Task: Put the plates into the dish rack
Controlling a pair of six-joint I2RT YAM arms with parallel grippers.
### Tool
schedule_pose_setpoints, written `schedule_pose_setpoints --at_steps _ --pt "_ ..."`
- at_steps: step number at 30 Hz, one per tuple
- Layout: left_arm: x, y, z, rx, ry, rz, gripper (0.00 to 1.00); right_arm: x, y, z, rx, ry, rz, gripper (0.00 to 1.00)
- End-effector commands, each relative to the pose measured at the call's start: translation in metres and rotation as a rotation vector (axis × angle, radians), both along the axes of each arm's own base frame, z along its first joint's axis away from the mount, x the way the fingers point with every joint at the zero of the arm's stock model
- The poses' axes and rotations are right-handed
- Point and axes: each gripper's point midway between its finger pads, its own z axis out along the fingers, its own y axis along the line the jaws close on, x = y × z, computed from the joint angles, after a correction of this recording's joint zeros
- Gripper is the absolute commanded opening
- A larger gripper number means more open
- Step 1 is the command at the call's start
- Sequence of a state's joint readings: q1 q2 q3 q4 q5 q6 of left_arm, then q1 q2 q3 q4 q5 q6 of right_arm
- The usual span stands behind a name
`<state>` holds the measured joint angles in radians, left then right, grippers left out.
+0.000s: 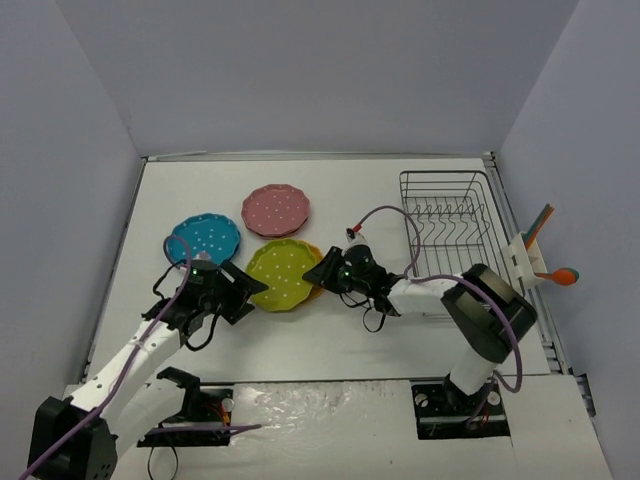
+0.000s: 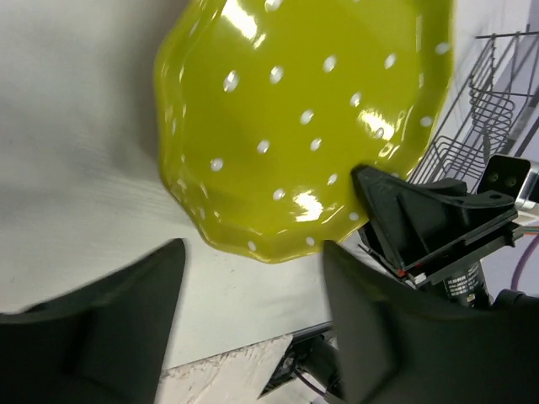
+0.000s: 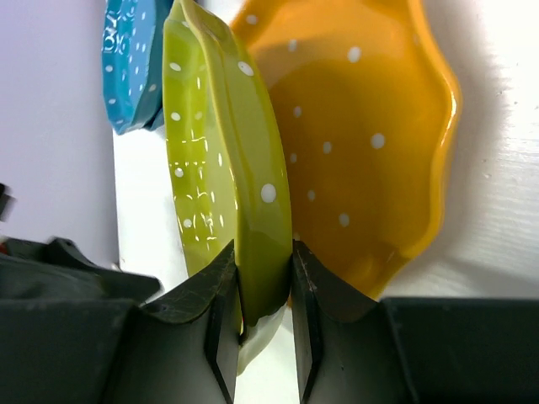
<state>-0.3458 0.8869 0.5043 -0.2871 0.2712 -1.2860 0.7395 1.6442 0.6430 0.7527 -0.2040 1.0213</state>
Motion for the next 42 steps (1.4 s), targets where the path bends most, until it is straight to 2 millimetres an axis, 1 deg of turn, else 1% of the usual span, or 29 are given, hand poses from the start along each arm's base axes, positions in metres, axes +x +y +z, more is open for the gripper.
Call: schedule_pose_setpoints --at_steps 1,3,5,7,8,9,11,12,14,15,17,18,20,21,22,23,24,26,28,29,31,32,34,36,40,42 --pt "0.012 0.021 0.057 0.162 -0.165 -0.025 0.74 0.018 0.009 0.117 0.114 -0.331 0.036 0.00" --pt "0.016 0.039 0.084 0.285 -0.234 -0.020 0.84 0.024 0.002 0.143 0.052 -0.419 0.037 0.00" --pt "0.019 0.049 0.105 0.361 -0.287 -0.034 0.93 0.030 -0.005 0.177 0.025 -0.507 0.016 0.00" --pt "0.021 0.066 0.115 0.471 -0.300 -0.022 0.97 0.037 -0.027 0.201 -0.068 -0.567 -0.027 0.00" --pt "0.023 0.071 0.125 0.511 -0.321 -0.031 0.97 0.043 -0.037 0.207 -0.126 -0.604 -0.050 0.00" --pt "0.025 0.075 0.132 0.551 -0.338 -0.042 0.97 0.050 -0.050 0.217 -0.172 -0.641 -0.075 0.00" --pt "0.027 0.086 0.142 0.641 -0.351 -0.059 0.97 0.062 -0.085 0.251 -0.241 -0.714 -0.138 0.00" --pt "0.029 0.092 0.147 0.684 -0.359 -0.059 0.97 0.071 -0.112 0.267 -0.269 -0.749 -0.194 0.00" --pt "0.033 0.098 0.155 0.755 -0.383 -0.098 0.97 0.079 -0.146 0.286 -0.350 -0.811 -0.240 0.00" --pt "0.034 0.099 0.163 0.777 -0.404 -0.111 0.97 0.081 -0.163 0.293 -0.403 -0.829 -0.264 0.00" --pt "0.038 0.103 0.172 0.830 -0.438 -0.147 0.97 0.085 -0.206 0.315 -0.540 -0.870 -0.360 0.00" --pt "0.039 0.103 0.173 0.851 -0.450 -0.167 0.97 0.087 -0.222 0.324 -0.596 -0.893 -0.389 0.00" --pt "0.041 0.105 0.174 0.894 -0.467 -0.207 0.97 0.090 -0.263 0.337 -0.713 -0.909 -0.489 0.00" --pt "0.041 0.106 0.172 0.907 -0.465 -0.218 0.97 0.091 -0.276 0.340 -0.731 -0.902 -0.526 0.00" --pt "0.043 0.105 0.169 0.918 -0.465 -0.231 0.97 0.093 -0.300 0.345 -0.805 -0.900 -0.579 0.00" --pt "0.045 0.105 0.168 0.925 -0.469 -0.242 0.97 0.093 -0.314 0.347 -0.861 -0.898 -0.606 0.00" --pt "0.046 0.103 0.167 0.925 -0.475 -0.259 0.97 0.095 -0.321 0.347 -0.900 -0.897 -0.610 0.00" --pt "0.048 0.097 0.156 0.923 -0.479 -0.312 0.97 0.100 -0.352 0.352 -1.011 -0.879 -0.665 0.00" --pt "0.050 0.093 0.150 0.920 -0.485 -0.338 0.97 0.108 -0.374 0.348 -1.085 -0.856 -0.675 0.00" --pt "0.051 0.092 0.147 0.920 -0.482 -0.345 0.97 0.112 -0.379 0.345 -1.113 -0.845 -0.668 0.00" --pt "0.052 0.089 0.143 0.910 -0.489 -0.355 0.97 0.119 -0.399 0.337 -1.187 -0.813 -0.667 0.00" --pt "0.053 0.087 0.144 0.903 -0.500 -0.357 0.97 0.121 -0.405 0.335 -1.197 -0.806 -0.678 0.00" --pt "0.053 0.087 0.139 0.904 -0.507 -0.360 0.97 0.125 -0.419 0.330 -1.286 -0.795 -0.650 0.00" --pt "0.051 0.090 0.132 0.913 -0.491 -0.357 0.97 0.129 -0.426 0.326 -1.319 -0.781 -0.642 0.00" --pt "0.046 0.094 0.128 0.920 -0.479 -0.349 0.97 0.133 -0.437 0.326 -1.341 -0.797 -0.650 0.00" --pt "0.045 0.096 0.126 0.928 -0.474 -0.343 0.97 0.138 -0.442 0.321 -1.355 -0.793 -0.644 0.00"
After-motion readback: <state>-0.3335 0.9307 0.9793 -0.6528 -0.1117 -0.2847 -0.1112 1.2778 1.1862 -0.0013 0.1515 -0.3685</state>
